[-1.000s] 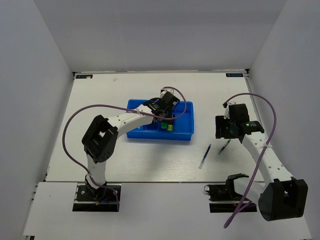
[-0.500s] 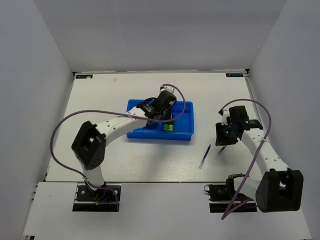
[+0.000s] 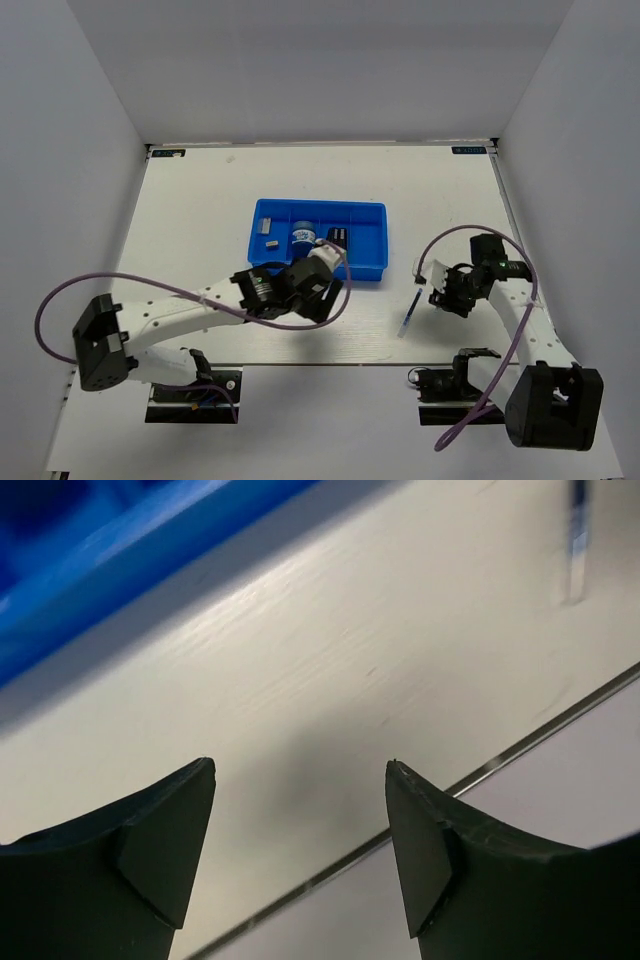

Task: Sort the stationery into containers
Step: Grab a piece of stationery with the right arm

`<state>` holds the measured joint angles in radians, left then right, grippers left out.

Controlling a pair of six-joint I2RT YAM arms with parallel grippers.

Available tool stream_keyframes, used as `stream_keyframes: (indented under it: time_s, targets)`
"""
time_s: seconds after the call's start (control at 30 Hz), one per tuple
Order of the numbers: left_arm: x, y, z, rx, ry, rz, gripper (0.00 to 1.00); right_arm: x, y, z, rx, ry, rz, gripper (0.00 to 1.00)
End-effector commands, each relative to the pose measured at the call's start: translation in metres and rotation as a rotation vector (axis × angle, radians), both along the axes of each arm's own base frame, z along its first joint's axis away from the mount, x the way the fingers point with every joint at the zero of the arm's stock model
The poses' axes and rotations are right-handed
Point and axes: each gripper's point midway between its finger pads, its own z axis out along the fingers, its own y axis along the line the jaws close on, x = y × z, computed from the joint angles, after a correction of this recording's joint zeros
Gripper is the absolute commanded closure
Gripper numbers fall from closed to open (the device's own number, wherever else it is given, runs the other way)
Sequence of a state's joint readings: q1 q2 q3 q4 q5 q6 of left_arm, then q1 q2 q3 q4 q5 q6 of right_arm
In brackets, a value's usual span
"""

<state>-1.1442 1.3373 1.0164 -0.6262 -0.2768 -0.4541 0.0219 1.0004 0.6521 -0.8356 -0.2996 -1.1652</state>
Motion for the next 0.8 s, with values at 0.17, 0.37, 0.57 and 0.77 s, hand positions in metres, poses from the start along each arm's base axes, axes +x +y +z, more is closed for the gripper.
stream_keyframes:
  time_s: [0.17, 0.37, 0.57, 0.77]
  targets:
    - [-0.019, 0.09, 0.014, -0.004, -0.066, 0.136, 0.21, 0.044, 0.005, 0.011, -0.058, -0.192, 0.687, 0.44]
    - [-0.03, 0.123, 0.002, -0.018, -0.065, 0.198, 0.21, 0.046, -0.005, -0.003, -0.068, -0.128, 0.839, 0.45]
    - [-0.038, 0.137, -0.013, -0.008, -0.037, 0.227, 0.21, 0.043, -0.008, -0.021, -0.067, -0.079, 0.875, 0.48]
    - [-0.04, 0.137, -0.018, -0.003, -0.02, 0.238, 0.21, 0.044, -0.015, -0.045, -0.103, -0.063, 0.894, 0.49]
